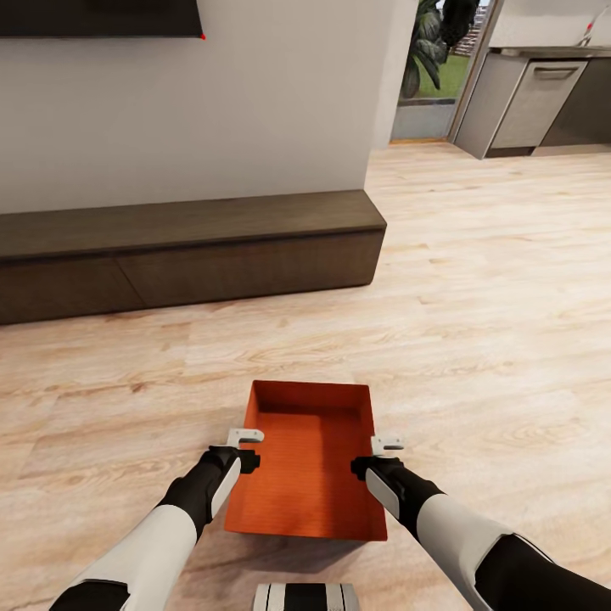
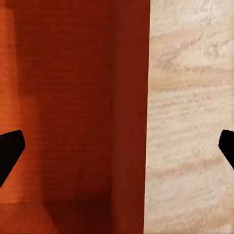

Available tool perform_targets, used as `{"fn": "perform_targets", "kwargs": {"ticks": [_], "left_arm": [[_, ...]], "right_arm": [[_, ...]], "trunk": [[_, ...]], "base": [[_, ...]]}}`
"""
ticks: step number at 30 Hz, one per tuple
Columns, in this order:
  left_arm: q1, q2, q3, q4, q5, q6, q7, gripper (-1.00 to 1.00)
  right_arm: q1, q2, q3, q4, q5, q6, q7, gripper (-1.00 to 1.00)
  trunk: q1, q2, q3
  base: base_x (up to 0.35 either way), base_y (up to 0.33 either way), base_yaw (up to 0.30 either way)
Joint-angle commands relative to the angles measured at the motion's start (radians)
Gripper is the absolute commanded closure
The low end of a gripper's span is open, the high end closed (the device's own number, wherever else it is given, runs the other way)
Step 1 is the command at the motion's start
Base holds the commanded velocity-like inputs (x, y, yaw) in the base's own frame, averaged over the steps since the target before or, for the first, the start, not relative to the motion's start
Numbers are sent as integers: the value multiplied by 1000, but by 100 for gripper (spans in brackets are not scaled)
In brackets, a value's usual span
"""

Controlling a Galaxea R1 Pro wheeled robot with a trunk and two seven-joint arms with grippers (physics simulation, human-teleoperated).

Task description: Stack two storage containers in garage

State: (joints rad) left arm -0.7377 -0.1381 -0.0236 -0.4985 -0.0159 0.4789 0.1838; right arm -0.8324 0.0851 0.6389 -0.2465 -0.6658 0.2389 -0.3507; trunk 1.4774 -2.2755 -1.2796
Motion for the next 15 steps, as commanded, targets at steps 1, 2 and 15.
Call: {"fn": "perform_targets", "kwargs": {"ticks": [1,2,15], "left_arm": [[0,0,-3,-2,-1,6,3,-100],[0,0,-3,-2,-1,6,3,-100],[0,0,-3,-2,-1,6,3,-100]], "right_arm": [[-1,-1,8,-2,-6,5,-7,-100],[-1,-1,8,-2,-6,6,-7,-100],[-1,-1,8,-2,-6,5,-6,-100]], "trunk": [[4,-8,-4],[8,-15,-7],[27,-50,-23]], "base": [[0,0,0],[0,0,0],[0,0,0]]}}
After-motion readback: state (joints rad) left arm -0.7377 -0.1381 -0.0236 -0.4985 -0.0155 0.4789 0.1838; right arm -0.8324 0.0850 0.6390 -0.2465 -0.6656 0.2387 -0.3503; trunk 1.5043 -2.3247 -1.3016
